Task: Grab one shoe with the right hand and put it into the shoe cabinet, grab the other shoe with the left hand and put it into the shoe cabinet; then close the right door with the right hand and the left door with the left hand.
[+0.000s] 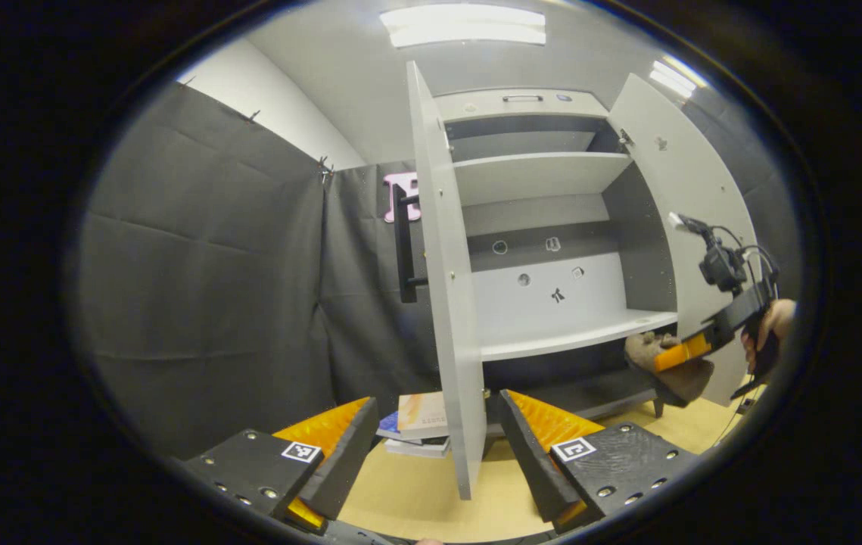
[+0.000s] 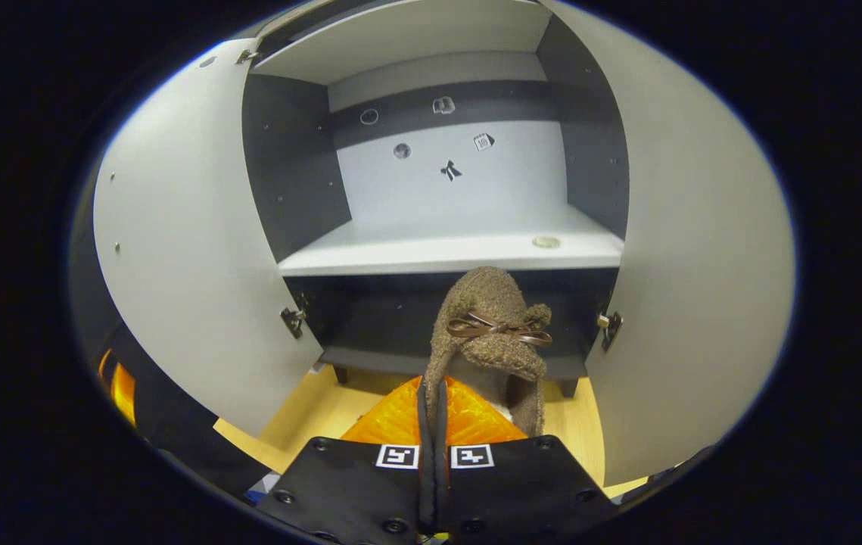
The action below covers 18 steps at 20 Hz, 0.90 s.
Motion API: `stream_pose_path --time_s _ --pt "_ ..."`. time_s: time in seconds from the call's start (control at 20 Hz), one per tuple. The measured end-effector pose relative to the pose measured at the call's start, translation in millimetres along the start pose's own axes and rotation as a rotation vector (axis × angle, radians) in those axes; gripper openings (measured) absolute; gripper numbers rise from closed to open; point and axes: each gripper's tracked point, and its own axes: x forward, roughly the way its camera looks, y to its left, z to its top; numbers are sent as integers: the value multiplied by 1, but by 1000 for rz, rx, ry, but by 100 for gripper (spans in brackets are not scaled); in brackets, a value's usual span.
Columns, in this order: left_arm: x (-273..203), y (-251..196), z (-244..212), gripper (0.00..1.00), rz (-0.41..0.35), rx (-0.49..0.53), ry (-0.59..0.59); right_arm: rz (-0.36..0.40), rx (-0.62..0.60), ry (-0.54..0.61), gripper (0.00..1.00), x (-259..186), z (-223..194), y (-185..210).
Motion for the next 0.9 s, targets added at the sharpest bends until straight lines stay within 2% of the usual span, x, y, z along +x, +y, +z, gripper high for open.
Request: stream_pose_path --time_s 0.35,0.4,0.45,0.55,0.75,0.8,0.9 --pt "2 3 -9 94 17 -20 22 17 -53 -121 1 10 82 7" --pt "3 3 -9 94 20 -19 24 6 -68 -134 1 17 96 5" --pt "2 2 -10 100 19 -20 27 -12 -90 -144 0 27 108 2" --pt "3 -1 -14 100 14 -22 39 -57 -162 -169 1 50 130 -8" --pt "4 -5 -21 100 13 -12 61 -124 -298 -136 2 108 154 -23" --pt "3 -6 -21 100 14 -11 64 -112 -292 -114 2 118 156 -21" --pt "3 -6 -23 100 15 -9 71 -134 -263 -83 2 136 159 -24"
